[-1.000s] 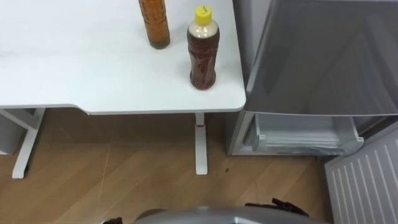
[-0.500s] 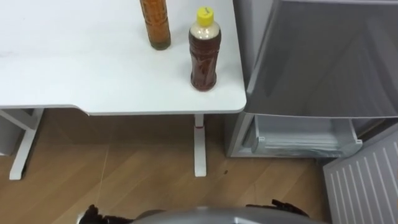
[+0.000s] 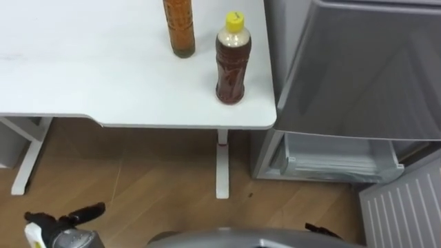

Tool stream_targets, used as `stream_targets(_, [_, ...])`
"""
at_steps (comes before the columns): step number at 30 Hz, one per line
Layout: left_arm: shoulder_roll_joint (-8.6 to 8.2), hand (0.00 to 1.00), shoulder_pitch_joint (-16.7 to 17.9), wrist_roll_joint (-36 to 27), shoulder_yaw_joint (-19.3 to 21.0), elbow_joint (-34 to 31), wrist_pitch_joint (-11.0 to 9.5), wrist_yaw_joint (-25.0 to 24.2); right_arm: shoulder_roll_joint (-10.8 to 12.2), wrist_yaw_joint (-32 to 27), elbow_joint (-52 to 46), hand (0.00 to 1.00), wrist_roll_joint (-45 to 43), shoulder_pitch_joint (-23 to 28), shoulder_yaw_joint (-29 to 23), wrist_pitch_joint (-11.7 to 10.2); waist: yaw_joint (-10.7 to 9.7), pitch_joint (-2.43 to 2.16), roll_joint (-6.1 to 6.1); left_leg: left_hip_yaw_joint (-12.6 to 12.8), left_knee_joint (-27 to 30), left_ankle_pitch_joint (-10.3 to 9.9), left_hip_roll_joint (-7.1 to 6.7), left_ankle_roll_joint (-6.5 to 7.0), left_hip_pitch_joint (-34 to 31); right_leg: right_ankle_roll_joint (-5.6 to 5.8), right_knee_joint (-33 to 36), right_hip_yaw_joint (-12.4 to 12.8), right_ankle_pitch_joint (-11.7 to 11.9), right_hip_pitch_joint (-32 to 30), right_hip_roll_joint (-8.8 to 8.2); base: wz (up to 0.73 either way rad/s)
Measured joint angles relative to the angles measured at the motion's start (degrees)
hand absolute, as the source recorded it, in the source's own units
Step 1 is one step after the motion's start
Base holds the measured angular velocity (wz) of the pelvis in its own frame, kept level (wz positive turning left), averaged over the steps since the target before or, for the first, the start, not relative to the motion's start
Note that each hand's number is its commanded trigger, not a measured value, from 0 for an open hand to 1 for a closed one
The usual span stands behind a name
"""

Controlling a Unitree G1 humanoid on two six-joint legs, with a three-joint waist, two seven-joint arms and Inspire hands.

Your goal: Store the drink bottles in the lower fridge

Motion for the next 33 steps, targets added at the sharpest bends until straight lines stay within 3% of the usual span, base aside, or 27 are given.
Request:
stream_targets(3, [-0.05, 0.00, 0.4, 0.2, 0.3, -7.3, -2.0, 5.9, 0.0, -0.6, 0.0, 0.00, -0.2, 0.0, 0.0, -0.3, 0.2, -0.02, 0.09, 0.0, 0.1, 0.0, 0.00, 0.01, 0.0, 0.00, 0.0, 0.2, 0.0, -0.1, 0.01, -0.01])
stream_targets(5, [0.13, 0.00, -0.1, 1.4, 0.4, -11.0, -4.5, 9.1, 0.0, -1.0, -0.1, 0.00, -0.2, 0.3, 0.1, -1.0, 0.2, -0.11, 0.25, 0.0, 0.1, 0.0, -0.02, 0.01, 0.0, -0.01, 0.0, 0.4, 0.0, -0.1, 0.03, 0.00])
stream_targets(11, [0.39, 0.00, -0.1, 1.9, 2.5, -26.6, -6.7, 13.1, -0.1, -1.1, -0.2, 0.00, 0.0, 1.5, -0.5, -3.0, 0.2, -0.14, 0.30, -0.3, 0.1, 0.0, -0.04, 0.01, 0.0, -0.02, 0.0, 0.4, 0.0, 0.0, 0.08, 0.00])
stream_targets(15, [2.10, 0.00, -0.1, 2.5, 2.8, -35.4, -7.9, 14.3, -0.2, -1.4, -0.4, 0.00, -0.2, 1.8, -0.8, -4.0, 0.5, -0.09, 0.53, -0.3, 0.2, 0.0, -0.04, 0.01, -0.1, -0.02, 0.0, 0.3, 0.0, -0.2, 0.08, 0.00])
stream_targets(20, [2.80, 0.00, -0.1, 2.5, 2.6, -48.6, -10.0, 11.0, -0.3, -0.7, 0.2, 0.00, -0.3, 1.9, -0.8, -5.6, 0.5, -0.02, 0.63, -0.6, 0.2, 0.0, -0.12, 0.02, -0.1, -0.02, -0.2, 0.4, 0.0, 0.0, 0.09, 0.00])
stream_targets(23, [2.80, 0.00, -0.1, 2.5, 2.5, -54.5, -10.1, 7.5, -0.3, 0.1, 0.8, 0.00, -0.1, 1.6, -0.9, -6.2, -0.2, 0.06, 0.57, -0.7, 0.3, 0.0, -0.13, 0.02, -0.2, -0.01, -0.2, 0.3, 0.0, 0.0, 0.09, 0.00])
stream_targets(27, [2.92, 0.00, -1.6, 2.4, 2.1, -58.5, -10.3, 2.3, -0.3, 0.7, 0.8, 0.00, -0.3, 1.6, -1.2, -6.5, -0.3, 0.35, 0.68, -0.7, 0.3, 0.0, -0.14, 0.02, -0.5, -0.01, -0.2, 0.4, 0.0, 0.0, 0.09, 0.00])
stream_targets(33, [3.17, 0.00, -4.7, 2.2, -3.7, -65.2, -10.4, -6.0, -0.5, 2.5, 3.1, 0.00, -0.3, -0.3, -1.1, -6.7, -1.3, 0.50, 0.59, -2.7, 1.3, 0.0, -0.60, 0.08, -2.2, -0.03, -0.9, -0.4, 0.0, -0.3, 0.16, 0.15])
